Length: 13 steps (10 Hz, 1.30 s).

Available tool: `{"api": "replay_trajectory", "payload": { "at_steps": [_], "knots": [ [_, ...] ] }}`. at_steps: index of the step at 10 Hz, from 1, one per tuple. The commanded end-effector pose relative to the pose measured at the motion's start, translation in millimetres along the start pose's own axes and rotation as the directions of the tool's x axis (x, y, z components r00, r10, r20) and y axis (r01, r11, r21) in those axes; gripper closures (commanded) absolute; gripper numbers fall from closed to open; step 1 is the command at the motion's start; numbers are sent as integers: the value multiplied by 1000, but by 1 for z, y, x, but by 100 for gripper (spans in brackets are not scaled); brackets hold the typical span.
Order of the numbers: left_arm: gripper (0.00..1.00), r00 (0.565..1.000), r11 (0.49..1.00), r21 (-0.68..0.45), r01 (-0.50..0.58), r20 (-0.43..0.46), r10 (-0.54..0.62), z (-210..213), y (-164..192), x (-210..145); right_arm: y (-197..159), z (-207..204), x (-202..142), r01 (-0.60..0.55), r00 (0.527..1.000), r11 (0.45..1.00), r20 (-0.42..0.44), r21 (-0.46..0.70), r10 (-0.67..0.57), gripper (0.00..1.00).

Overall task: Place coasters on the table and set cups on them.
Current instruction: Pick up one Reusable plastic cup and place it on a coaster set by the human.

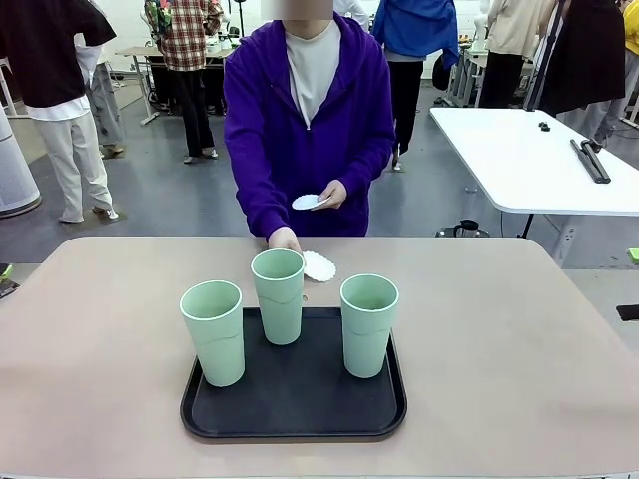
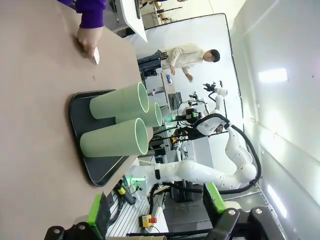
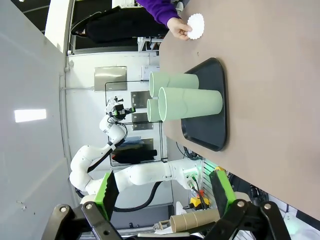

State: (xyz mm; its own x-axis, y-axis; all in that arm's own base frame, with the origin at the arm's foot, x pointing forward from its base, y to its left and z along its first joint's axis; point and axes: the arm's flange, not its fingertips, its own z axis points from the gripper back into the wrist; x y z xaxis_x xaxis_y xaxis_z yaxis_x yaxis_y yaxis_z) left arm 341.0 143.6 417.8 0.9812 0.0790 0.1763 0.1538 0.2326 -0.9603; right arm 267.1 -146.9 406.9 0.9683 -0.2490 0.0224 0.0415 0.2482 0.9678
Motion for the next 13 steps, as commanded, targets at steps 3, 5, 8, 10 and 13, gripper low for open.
{"api": "replay_trajectory", "payload": {
  "at_steps": [3, 5, 8, 10, 13],
  "knots": [
    [0, 1000, 1000, -12, 8, 2, -8, 2, 0, -1, 1, 0, 3, -12, 1000, 1000, 7, 26, 12, 0],
    [0, 1000, 1000, -12, 8, 2, -8, 2, 0, -1, 1, 0, 3, -12, 1000, 1000, 7, 26, 12, 0],
    [0, 1000, 1000, -12, 8, 2, -8, 2, 0, -1, 1, 0, 3, -12, 1000, 1000, 7, 26, 12, 0],
    [0, 1000, 1000, -12, 8, 2, -8, 2, 0, -1, 1, 0, 3, -12, 1000, 1000, 7, 26, 12, 0],
    [0, 1000, 1000, -12, 8, 2, -8, 2, 0, -1, 1, 0, 3, -12, 1000, 1000, 7, 26, 12, 0]
  ]
}}
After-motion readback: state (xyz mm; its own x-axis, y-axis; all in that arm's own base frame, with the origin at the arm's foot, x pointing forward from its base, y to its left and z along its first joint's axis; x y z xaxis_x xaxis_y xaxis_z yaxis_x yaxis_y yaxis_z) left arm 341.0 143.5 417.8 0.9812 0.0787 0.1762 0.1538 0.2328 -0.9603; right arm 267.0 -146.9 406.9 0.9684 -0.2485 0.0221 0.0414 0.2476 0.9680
